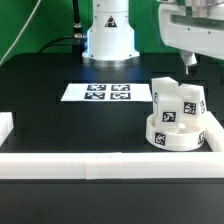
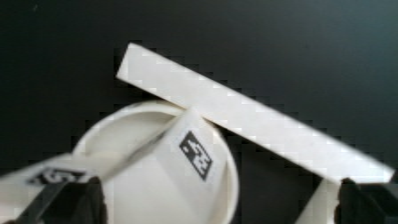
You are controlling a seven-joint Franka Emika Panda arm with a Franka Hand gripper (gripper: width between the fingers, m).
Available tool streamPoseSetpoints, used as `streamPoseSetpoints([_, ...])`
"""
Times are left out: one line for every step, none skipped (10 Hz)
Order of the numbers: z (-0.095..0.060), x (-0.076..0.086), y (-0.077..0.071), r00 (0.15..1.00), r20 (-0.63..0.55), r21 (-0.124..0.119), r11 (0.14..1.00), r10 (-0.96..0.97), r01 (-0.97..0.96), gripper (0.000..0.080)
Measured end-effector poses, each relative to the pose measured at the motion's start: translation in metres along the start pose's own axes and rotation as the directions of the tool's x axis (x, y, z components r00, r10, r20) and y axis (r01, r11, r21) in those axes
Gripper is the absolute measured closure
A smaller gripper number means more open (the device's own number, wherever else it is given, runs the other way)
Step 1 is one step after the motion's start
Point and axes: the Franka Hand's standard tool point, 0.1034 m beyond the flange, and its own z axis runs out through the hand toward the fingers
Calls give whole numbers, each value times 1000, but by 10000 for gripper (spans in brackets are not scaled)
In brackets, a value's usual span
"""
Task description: Assemble stool
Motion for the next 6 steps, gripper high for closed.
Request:
streamPoseSetpoints([0,1,-1,998,-4,3,998,-69,69,150])
streamPoseSetpoints([1,1,1,991,-3,1,991,-137,137,150])
streamPoseSetpoints([1,1,1,978,-3,0,978,-207,207,150])
streamPoseSetpoints([1,1,1,955,-5,-3,955,-298,298,150])
streamPoseSetpoints([1,0,1,903,-13,-19,903,-429,428,150])
streamPoseSetpoints([2,0,1,817,-18,-37,817,-576,575,150])
